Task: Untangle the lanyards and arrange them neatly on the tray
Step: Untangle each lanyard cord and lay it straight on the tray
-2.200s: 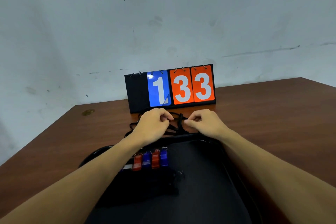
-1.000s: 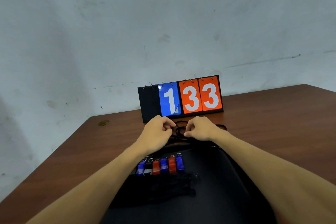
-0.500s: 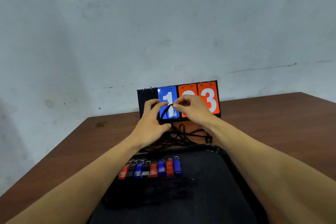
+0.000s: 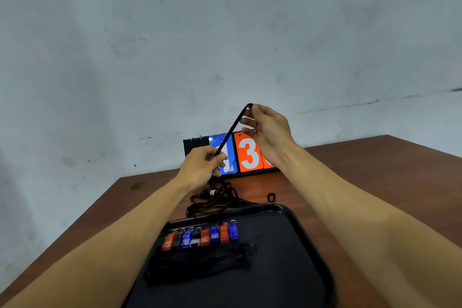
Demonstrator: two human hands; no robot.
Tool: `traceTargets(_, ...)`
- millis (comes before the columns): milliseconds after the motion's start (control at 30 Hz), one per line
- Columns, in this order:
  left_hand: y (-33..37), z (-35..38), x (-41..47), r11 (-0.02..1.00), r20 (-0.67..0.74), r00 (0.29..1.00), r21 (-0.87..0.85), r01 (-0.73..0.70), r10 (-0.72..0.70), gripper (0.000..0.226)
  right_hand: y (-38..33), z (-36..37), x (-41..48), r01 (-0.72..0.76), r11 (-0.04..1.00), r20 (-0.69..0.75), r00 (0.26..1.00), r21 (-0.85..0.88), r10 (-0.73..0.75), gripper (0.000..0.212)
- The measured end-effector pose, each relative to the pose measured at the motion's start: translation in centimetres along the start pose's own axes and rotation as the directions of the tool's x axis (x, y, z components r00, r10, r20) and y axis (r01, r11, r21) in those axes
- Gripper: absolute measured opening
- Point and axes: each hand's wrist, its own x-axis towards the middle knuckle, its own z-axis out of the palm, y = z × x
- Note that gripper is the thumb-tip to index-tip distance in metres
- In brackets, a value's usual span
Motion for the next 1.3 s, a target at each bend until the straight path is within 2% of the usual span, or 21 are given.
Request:
traceTargets(200,-0.5,-0.7,-0.7,0.996,0.018,0.997,0.06,0.067,-0.068,0.021,-1.4,-2.0,-0.8,-0.001,0.978,-0.143,0.989,0.209,0.032,0.01)
traceTargets(267,-0.1,-0.8,-0.8,0.997,0.002,0.998,0.036,0.07,-0.07,0.022,-1.5,-2.7,-1.1,-0.009,0.976,-0.168,0.985,0.216,0.046,0.01)
traceTargets(367,1.3,-0.9,-0.7,0.994,-0.01,0.999,-0.106,0.04,-0.041,0.023,-0.5,-3.7,-1.6,-0.096,0.994,-0.164,0.981,0.051,0.103,0.013)
traceTargets(500,4.0,-1.4,-0.8,0.951,-0.029,1.0,-0.31,-0.014,0.006,0.024,1.3,-3.7,-2.2,-0.214,0.953,-0.078,0.976,-0.212,0.202,0.018)
traceTargets(633,5.2,-2.0,-1.8,0.914,-0.03,0.999,-0.405,-0.031,0.021,0.024,2.9,-1.9,-4.1,-0.288,0.928,0.08,0.946,-0.235,0.314,0.024)
traceTargets(700,5.1,-2.5,-2.4,0.911,-0.039,0.999,-0.412,-0.032,0.018,0.023,3.3,-1.4,-5.4,-0.351,0.897,0.188,0.894,-0.269,0.406,0.03)
traceTargets(800,4.7,-3.3,-3.2,0.906,-0.051,0.999,-0.422,-0.01,-0.012,0.022,3.6,-1.2,-6.6,-0.41,0.844,0.249,0.827,-0.346,0.504,0.022)
traceTargets(867,4.3,-4.0,-3.8,0.916,-0.07,0.997,-0.4,-0.002,-0.029,0.022,3.7,-1.1,-7.1,-0.396,0.829,0.216,0.837,-0.395,0.503,0.017)
traceTargets(967,3.2,-4.9,-5.3,0.915,-0.102,0.992,-0.403,0.025,-0.072,0.021,3.6,-1.0,-7.9,-0.337,0.812,0.173,0.87,-0.477,0.462,0.021)
traceTargets(1167,0.9,-5.8,-8.1,0.879,-0.088,0.975,-0.456,0.141,-0.203,0.019,3.7,-1.4,-9.6,-0.249,0.762,0.203,0.873,-0.597,0.444,0.023)
traceTargets(1300,0.5,-6.6,-10.0,0.768,-0.091,0.962,-0.624,0.146,-0.257,0.018,4.3,-1.9,-10.5,-0.229,0.762,0.216,0.874,-0.605,0.434,0.023)
